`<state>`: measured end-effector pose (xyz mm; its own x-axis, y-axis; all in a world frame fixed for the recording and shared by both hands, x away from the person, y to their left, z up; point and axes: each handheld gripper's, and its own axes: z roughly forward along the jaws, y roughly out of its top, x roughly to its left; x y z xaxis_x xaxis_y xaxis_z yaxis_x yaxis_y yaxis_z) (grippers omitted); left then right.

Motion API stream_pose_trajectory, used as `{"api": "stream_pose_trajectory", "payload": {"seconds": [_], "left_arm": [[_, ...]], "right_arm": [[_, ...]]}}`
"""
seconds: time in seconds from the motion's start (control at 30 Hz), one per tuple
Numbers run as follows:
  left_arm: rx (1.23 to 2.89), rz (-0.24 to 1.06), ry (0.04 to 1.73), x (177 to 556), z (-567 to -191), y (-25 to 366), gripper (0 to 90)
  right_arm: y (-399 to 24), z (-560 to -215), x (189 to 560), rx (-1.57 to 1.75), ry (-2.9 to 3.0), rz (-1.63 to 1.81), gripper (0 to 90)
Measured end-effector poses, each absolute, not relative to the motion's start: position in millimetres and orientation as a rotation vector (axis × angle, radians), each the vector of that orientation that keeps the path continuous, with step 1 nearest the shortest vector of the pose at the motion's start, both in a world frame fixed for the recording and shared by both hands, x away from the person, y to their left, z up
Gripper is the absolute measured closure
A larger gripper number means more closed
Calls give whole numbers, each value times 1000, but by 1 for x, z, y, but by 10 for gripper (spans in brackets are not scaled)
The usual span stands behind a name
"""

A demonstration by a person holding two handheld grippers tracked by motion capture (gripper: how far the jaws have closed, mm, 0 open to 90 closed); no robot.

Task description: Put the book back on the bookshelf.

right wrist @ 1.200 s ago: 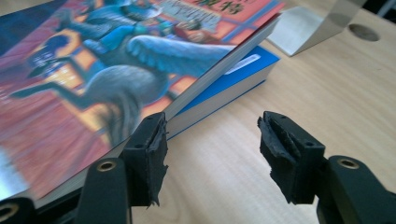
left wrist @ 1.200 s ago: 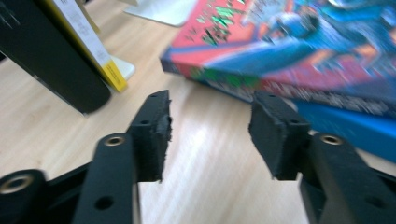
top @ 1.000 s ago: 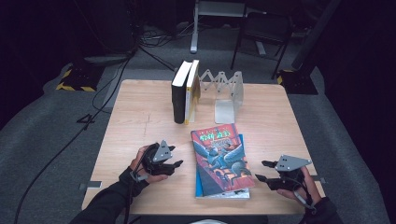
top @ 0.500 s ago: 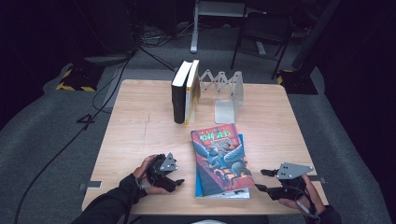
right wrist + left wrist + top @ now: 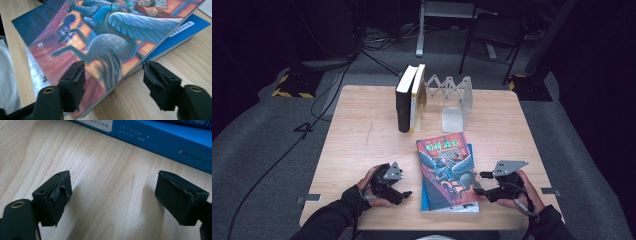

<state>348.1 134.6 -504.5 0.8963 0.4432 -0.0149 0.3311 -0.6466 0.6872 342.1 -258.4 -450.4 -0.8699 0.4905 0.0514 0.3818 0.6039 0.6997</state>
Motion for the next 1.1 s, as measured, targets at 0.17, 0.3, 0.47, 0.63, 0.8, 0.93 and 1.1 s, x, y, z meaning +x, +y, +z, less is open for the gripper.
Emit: {"api": "stream_pose_trajectory", "payload": {"seconds": [0.17,0.3,0.47,0.63,0.8,0.93,1.1], "left_arm": [[2328,198,551,355,-505,129,125],[2322,209,577,366,-505,124,125],[2318,222,608,384,-504,118,125],[2312,238,644,412,-504,109,125],[2310,240,657,428,-504,104,114],[2298,250,695,438,-504,103,123],[2286,252,717,443,-504,103,160]], "right_arm": [[-255,-456,364,795,2788,1153,229],[-249,-457,371,792,2817,1149,213],[-248,-456,368,771,2792,1140,225],[-244,-451,361,687,2739,1106,305],[-245,-450,362,669,2736,1118,331],[-241,-449,369,648,2729,1112,319],[-237,-449,381,656,2723,1119,322]]}}
